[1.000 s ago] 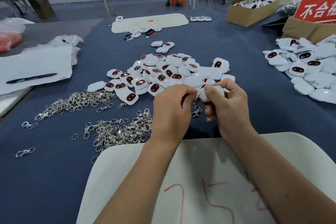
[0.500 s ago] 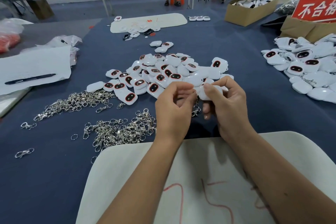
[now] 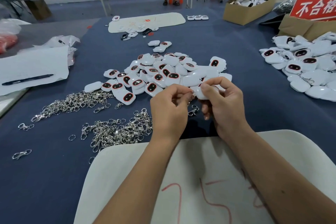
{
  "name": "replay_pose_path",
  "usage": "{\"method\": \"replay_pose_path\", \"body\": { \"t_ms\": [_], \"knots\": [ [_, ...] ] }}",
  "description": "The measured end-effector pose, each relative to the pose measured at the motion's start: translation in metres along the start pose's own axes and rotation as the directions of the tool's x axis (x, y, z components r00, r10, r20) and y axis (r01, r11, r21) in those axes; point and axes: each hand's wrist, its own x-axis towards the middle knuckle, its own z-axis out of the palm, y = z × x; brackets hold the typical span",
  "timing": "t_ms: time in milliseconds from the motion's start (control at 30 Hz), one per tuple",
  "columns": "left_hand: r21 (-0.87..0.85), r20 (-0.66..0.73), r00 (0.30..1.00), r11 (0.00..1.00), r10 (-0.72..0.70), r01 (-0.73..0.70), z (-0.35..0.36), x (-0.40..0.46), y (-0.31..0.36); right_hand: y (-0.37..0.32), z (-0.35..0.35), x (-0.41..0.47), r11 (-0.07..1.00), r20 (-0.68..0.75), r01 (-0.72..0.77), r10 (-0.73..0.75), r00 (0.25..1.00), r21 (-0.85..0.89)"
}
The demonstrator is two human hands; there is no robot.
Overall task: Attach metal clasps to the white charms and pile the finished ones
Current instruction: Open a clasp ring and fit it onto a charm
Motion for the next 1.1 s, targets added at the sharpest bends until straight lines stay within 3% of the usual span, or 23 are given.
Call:
{"method": "replay_pose_path", "body": {
  "t_ms": [100, 200, 333, 467, 567, 633, 667, 767, 833, 967, 1100],
  "knots": [
    [0.308, 0.090, 0.976, 0.926, 0.198, -0.216, -0.003, 0.000, 0.001, 0.002, 0.001, -0.003, 0.992, -0.036, 0.056, -0.061, 0.997, -0.110],
    [0.553, 0.230, 0.948, 0.772, 0.220, -0.314, -0.006, 0.004, 0.003, 0.003, 0.003, -0.007, 0.951, -0.032, 0.156, -0.171, 0.985, -0.269],
    [0.619, 0.326, 0.928, 0.702, 0.179, -0.352, -0.006, 0.004, 0.008, 0.003, 0.003, -0.009, 0.857, -0.023, 0.260, -0.301, 0.953, -0.444],
    [0.597, 0.334, 0.915, 0.701, 0.224, -0.390, -0.004, 0.001, 0.007, 0.001, 0.001, -0.008, 0.940, -0.059, 0.134, -0.160, 0.985, -0.315],
    [0.476, 0.219, 0.945, 0.819, 0.241, -0.319, -0.002, -0.003, 0.002, -0.001, 0.001, -0.005, 0.978, -0.074, 0.067, -0.083, 0.994, -0.197],
    [0.207, 0.066, 0.990, 0.969, 0.124, -0.135, 0.001, -0.005, 0.004, -0.001, 0.001, -0.003, 0.989, -0.068, 0.057, -0.066, 0.995, -0.134],
    [0.061, 0.024, 0.999, 0.998, 0.022, -0.024, 0.003, -0.005, 0.004, -0.002, 0.001, -0.003, 0.992, -0.054, 0.059, -0.065, 0.996, -0.110],
    [-0.270, 0.064, 0.969, 0.930, -0.239, 0.248, 0.006, -0.003, 0.004, -0.002, 0.000, -0.002, 0.998, -0.016, 0.051, -0.052, 0.999, -0.043],
    [-0.399, 0.108, 0.940, 0.852, -0.322, 0.338, 0.007, -0.002, 0.004, -0.002, 0.000, 0.000, 0.999, -0.009, 0.042, -0.042, 0.999, -0.015],
    [-0.472, 0.080, 0.930, 0.808, -0.359, 0.353, 0.006, -0.002, 0.004, -0.001, 0.001, 0.000, 1.000, 0.008, 0.028, -0.028, 1.000, 0.004],
    [-0.330, -0.025, 0.963, 0.912, -0.267, 0.244, 0.002, 0.003, 0.001, -0.003, 0.001, 0.000, 0.999, 0.059, -0.020, 0.018, 0.998, 0.042]
  ]
}}
